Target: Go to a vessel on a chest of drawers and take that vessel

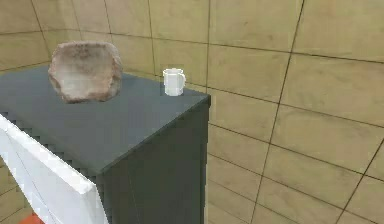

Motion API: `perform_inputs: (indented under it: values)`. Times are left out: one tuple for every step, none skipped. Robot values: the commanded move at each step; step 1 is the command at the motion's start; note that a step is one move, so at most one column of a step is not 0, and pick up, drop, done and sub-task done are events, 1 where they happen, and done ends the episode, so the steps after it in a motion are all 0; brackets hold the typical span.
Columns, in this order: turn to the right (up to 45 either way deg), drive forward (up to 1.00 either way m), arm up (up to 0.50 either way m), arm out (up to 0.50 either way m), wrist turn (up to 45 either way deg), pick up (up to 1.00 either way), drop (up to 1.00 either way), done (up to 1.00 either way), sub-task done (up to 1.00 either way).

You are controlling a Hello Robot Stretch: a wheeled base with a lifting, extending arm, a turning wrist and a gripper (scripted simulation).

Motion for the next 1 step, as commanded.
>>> perform_inputs:
  values:
    - [6.0, 0.00, 0.00, 0.00, 0.0, 0.00, 0.00, 0.00, 0.00]
